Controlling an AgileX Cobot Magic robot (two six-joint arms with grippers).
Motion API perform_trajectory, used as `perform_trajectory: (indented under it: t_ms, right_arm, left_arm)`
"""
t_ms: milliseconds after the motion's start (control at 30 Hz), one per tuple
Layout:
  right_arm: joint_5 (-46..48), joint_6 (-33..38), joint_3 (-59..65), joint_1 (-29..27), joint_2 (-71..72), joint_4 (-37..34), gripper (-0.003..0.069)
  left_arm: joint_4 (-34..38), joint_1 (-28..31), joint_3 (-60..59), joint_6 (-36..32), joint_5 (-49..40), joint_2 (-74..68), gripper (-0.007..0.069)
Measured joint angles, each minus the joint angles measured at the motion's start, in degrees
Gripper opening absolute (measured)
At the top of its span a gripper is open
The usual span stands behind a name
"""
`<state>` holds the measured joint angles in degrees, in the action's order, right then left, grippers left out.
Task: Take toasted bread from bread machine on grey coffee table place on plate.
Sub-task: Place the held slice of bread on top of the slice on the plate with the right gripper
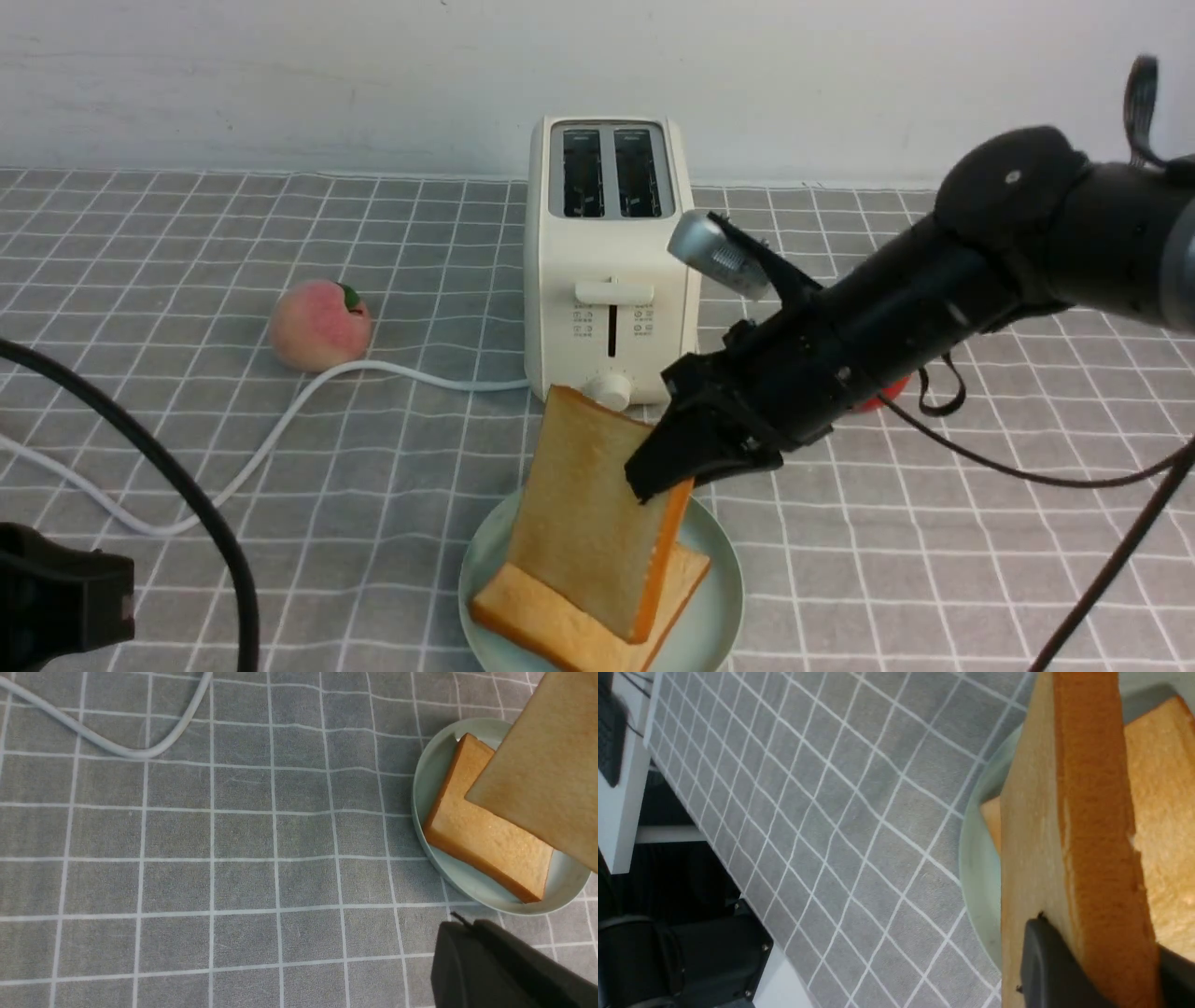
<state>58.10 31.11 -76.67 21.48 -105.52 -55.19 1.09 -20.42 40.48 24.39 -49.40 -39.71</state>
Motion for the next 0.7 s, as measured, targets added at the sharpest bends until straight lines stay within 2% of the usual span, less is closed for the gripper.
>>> perform_trajectory:
  t_ms: [133,267,433,500,533,600,700]
  right_arm:
    - [-1.27,0.38,0.3,0.0,-2.95,-0.89,0.0116]
    - [-1.4,0.54,0.3,0.0,-4.28,-1.26,0.0152]
    - [-1.34,0.71,0.41,0.0,-4.69,0.56,0.0353]
    - [-1.29,0.71,0.41,0.0,-4.4,0.96,0.0392]
    - [-1.1,0.71,0.48,0.0,-3.52,2.02,0.0447]
    - [-0.55,0.71,0.3,0.0,-1.57,5.18,0.0496]
    - [0.18,0.4,-1.13,0.0,2.22,11.39,0.0524]
  left_arm:
    - [0.0,0.0,0.0,0.0,0.05,0.0,-0.0014]
    - [0.0,0.0,0.0,0.0,0.18,0.0,-0.0014]
    - [0.0,0.0,0.0,0.0,0.24,0.0,-0.0014]
    - [0.0,0.0,0.0,0.0,0.24,0.0,-0.0014]
    - [0.0,0.0,0.0,0.0,0.24,0.0,-0.0014]
    - [0.0,0.0,0.0,0.0,0.36,0.0,-0.0014]
    - [0.0,0.0,0.0,0.0,0.83,0.0,-0.0014]
